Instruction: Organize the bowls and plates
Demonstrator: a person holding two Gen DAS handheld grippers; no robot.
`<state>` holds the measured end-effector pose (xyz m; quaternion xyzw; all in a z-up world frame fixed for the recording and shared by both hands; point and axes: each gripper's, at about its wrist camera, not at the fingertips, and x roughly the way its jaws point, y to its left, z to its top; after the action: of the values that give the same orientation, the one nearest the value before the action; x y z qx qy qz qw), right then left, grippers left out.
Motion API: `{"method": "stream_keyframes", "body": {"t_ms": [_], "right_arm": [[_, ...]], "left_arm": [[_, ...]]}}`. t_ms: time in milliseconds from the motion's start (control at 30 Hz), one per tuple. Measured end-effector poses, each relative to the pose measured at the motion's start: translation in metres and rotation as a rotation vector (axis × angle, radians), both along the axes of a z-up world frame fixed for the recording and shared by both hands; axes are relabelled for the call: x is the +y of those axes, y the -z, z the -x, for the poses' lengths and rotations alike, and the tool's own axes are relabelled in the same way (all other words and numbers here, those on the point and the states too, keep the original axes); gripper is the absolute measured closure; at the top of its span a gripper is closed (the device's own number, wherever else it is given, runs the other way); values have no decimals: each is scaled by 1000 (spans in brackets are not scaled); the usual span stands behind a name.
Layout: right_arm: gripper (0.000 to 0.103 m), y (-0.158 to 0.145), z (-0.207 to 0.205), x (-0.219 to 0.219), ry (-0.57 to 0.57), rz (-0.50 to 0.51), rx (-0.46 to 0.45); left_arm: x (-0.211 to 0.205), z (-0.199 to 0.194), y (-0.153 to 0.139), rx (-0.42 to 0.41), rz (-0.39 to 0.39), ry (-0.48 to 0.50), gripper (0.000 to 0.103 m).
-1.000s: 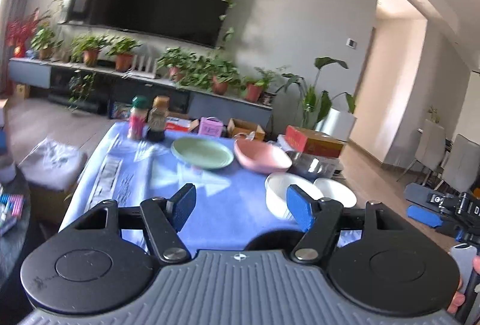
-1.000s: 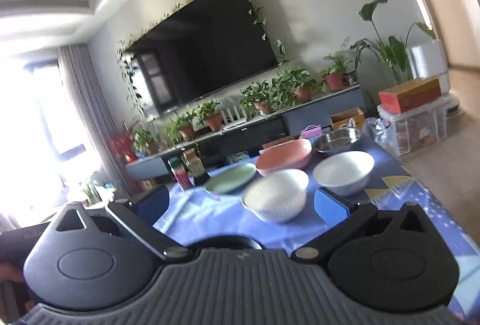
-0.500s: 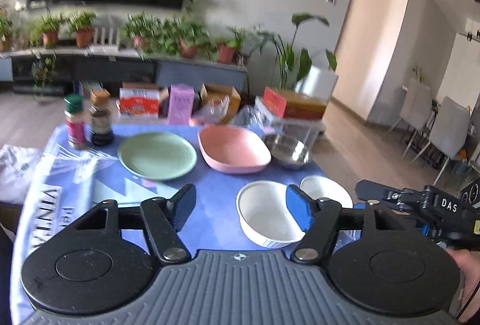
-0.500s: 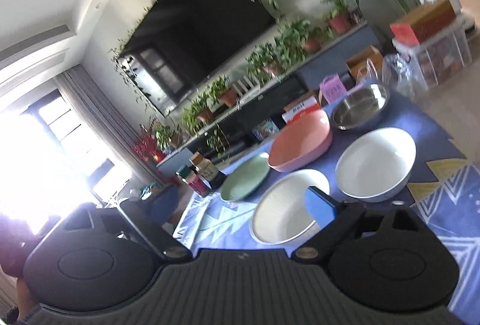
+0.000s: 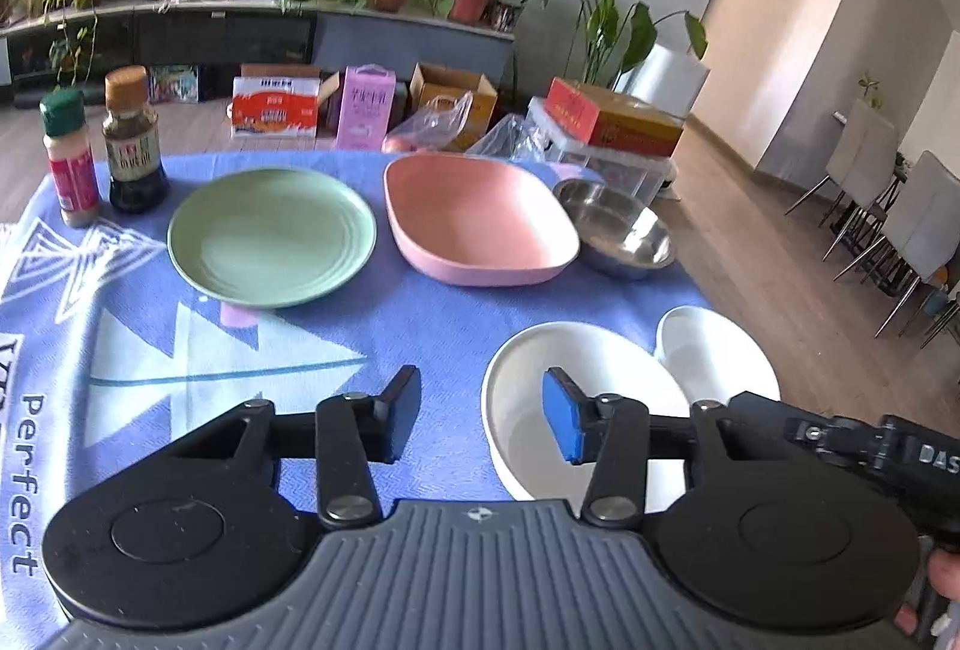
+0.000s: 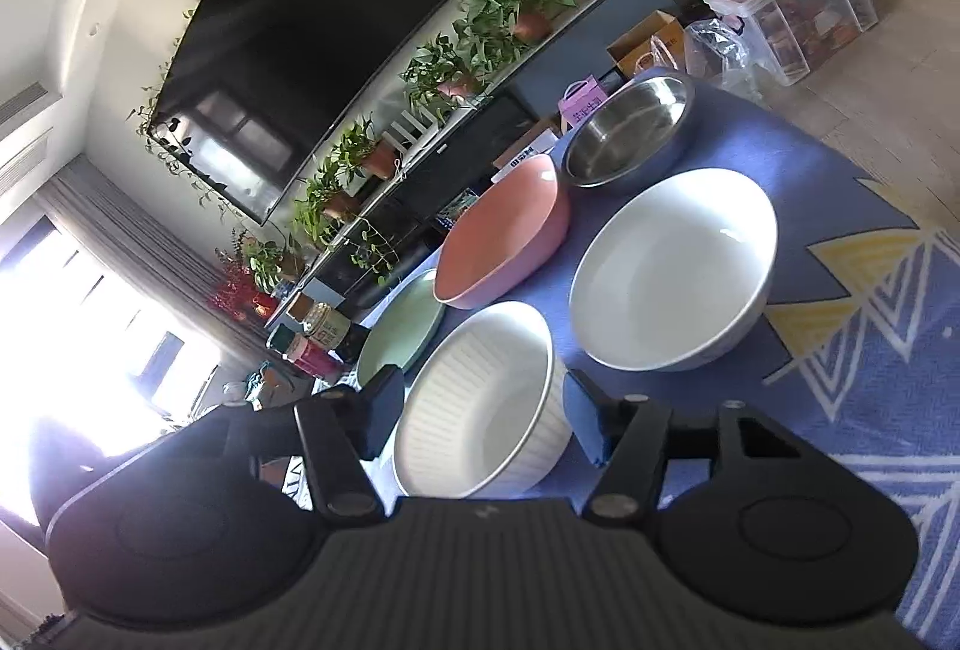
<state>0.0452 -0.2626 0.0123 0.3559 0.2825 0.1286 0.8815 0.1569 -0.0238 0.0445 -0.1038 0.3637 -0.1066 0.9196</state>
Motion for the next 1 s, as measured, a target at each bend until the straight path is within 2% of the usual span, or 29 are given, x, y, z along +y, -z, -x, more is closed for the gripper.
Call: {"method": "stream_keyframes", "body": {"t_ms": [267,533,667,700,800,1000], "right_arm": [[43,4,-13,4,16,11,60],[55,8,-20,5,27,12,90],[75,8,-22,7,26,13,106],[77,8,-22,8,26,19,105],[77,7,-22,10,22,36,103],[77,5,-20,13,8,28,94]], "left_arm": [[1,-15,17,68,23,-13,73],[-4,-20,24,86,28,-13,77],[-7,-19,25,77,21,10,98],[-9,-19,24,73,16,14,98],[-10,-16,22,53,-4,17,98],[-4,-8,14,31,16,12,98]]}}
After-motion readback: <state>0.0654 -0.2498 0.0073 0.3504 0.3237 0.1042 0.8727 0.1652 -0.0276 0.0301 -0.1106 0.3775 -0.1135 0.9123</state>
